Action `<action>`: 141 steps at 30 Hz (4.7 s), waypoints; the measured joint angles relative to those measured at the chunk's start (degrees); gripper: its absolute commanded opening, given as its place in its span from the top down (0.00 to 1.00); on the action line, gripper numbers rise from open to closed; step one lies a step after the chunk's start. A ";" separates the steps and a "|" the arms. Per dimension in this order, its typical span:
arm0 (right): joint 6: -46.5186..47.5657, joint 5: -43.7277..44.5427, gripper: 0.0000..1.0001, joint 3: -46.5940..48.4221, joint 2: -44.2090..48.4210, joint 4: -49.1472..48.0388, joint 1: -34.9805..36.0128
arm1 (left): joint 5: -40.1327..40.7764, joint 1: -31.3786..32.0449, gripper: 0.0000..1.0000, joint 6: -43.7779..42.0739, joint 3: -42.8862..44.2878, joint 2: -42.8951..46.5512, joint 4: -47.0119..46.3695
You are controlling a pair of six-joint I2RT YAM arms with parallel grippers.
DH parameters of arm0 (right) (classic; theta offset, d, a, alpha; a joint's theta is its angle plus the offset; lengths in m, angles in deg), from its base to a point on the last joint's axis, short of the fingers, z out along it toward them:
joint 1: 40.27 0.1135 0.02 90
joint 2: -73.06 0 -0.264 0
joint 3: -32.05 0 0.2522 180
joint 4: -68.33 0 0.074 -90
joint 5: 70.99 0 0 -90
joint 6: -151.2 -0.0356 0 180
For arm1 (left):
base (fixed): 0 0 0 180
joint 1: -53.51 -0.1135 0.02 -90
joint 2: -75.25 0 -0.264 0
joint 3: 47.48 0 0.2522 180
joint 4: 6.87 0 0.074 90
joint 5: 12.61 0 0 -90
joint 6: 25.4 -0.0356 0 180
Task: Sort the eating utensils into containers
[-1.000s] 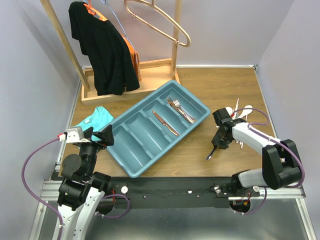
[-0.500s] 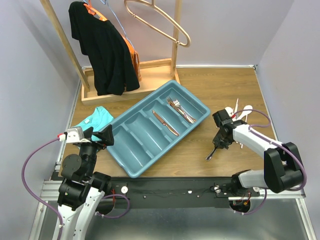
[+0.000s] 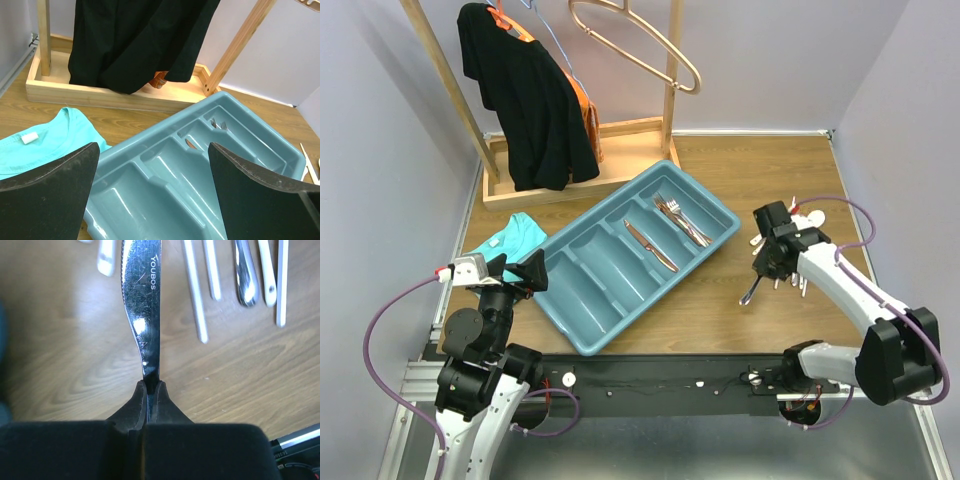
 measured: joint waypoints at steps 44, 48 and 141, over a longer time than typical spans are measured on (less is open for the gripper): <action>37.27 -21.24 0.31 38.84 -39.60 -16.55 22.77 | 0.00 0.00 0.01 0.00 0.02 0.04 0.00; 36.50 -18.99 0.24 37.81 -36.39 -16.48 22.77 | 0.00 0.00 0.01 0.00 0.02 0.04 0.00; 19.58 -22.80 0.99 -6.34 -11.04 -25.35 -24.81 | 0.00 0.00 0.01 -0.02 0.02 0.07 0.00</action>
